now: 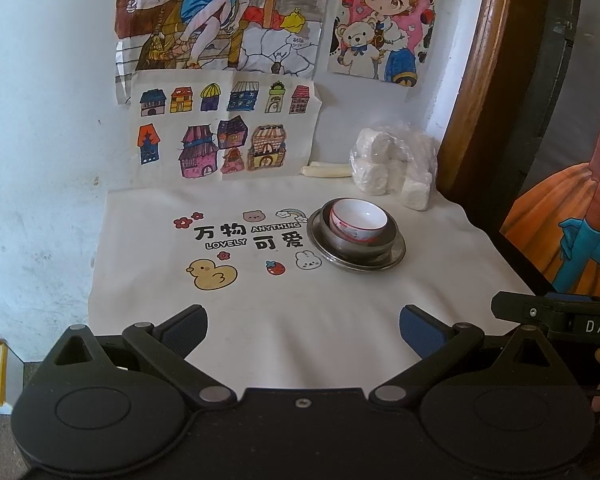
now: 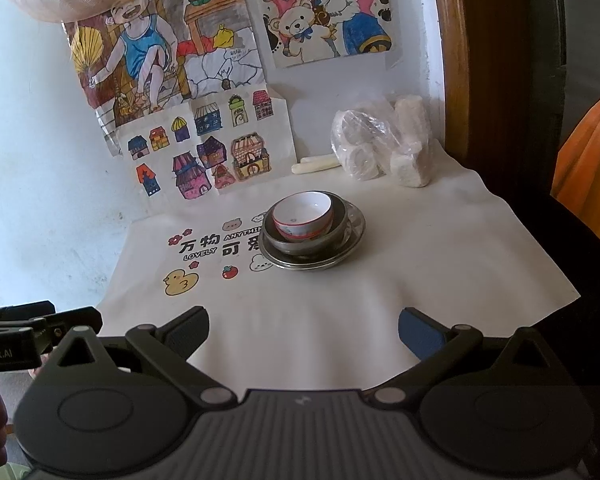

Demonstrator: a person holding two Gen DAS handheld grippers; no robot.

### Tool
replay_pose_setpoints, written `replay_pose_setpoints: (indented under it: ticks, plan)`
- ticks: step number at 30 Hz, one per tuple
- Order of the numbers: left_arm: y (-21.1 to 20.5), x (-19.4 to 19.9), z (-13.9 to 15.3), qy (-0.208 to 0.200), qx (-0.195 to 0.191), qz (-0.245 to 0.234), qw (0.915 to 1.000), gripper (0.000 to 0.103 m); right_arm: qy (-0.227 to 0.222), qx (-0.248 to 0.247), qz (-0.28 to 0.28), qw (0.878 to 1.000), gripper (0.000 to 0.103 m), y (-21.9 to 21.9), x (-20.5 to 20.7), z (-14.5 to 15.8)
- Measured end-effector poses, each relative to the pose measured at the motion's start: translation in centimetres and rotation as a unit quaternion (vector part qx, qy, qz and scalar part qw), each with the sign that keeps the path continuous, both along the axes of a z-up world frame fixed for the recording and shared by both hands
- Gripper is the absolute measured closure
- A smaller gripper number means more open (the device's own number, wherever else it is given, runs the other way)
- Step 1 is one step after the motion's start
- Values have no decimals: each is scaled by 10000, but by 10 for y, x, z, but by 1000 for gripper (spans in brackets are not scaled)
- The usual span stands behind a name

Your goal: Organize plates and bowls

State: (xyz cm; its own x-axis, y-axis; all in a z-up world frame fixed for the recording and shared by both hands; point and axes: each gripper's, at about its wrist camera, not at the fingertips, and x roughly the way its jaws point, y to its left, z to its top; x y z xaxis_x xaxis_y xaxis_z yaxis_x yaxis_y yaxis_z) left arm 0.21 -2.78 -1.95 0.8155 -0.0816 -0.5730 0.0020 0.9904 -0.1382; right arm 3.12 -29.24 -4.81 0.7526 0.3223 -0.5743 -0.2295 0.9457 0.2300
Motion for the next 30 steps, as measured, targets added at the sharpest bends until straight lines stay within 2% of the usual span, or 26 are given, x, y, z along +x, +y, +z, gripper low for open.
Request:
replay_pose_setpoints:
  ticks: [30]
  plan:
    - [4, 22, -7, 211, -55, -47, 9998, 1, 224, -56, 47, 9997, 0, 3, 25, -7]
